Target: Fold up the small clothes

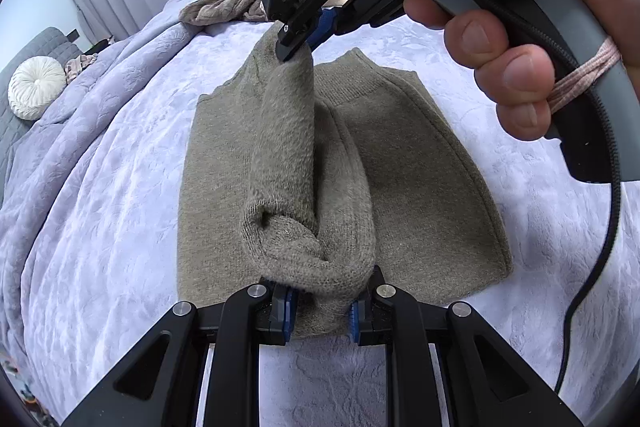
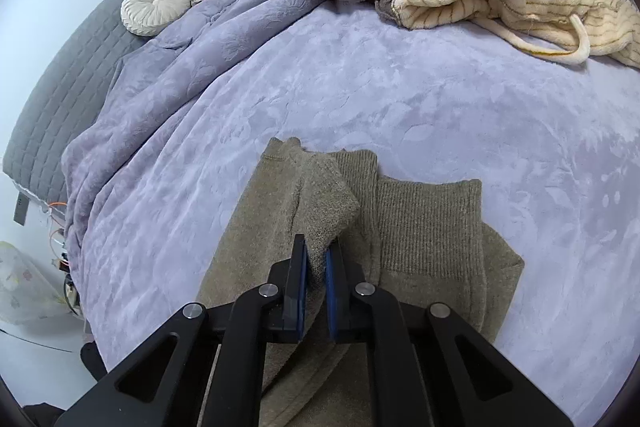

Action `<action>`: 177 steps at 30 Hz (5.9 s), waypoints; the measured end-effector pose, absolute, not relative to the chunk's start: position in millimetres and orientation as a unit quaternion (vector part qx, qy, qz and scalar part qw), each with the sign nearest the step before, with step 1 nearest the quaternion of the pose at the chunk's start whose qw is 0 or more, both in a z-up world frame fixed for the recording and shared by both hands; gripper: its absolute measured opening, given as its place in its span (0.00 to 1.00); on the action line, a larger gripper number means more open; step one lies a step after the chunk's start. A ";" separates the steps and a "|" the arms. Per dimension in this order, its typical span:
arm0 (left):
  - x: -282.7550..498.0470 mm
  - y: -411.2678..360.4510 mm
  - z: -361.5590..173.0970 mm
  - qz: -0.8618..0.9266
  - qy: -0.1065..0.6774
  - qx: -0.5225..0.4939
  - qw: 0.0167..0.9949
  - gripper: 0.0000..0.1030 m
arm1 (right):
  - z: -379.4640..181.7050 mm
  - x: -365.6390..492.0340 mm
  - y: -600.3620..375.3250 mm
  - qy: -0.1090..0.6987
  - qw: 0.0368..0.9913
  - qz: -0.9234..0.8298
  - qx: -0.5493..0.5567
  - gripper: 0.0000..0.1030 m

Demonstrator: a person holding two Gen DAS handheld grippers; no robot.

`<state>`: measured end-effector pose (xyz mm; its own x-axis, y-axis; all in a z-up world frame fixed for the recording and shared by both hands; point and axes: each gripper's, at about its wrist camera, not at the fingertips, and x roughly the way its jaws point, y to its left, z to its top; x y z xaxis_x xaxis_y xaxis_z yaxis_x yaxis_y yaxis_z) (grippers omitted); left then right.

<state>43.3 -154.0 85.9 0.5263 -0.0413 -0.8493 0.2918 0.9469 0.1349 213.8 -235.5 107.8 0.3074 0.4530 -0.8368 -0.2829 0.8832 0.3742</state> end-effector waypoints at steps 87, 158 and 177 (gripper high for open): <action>65.5 -223.2 59.3 -0.155 0.505 0.122 0.840 0.11 | 50.0 200.4 -319.8 0.558 0.798 0.194 0.121 0.16; 16.2 -25.6 61.4 -0.116 0.520 -0.053 0.845 0.87 | 83.1 4.9 -318.3 0.481 0.857 0.103 0.155 0.16; 76.4 -72.4 67.4 -0.113 0.528 -0.043 0.841 1.00 | 74.9 61.5 -325.6 0.457 0.844 0.172 0.223 0.47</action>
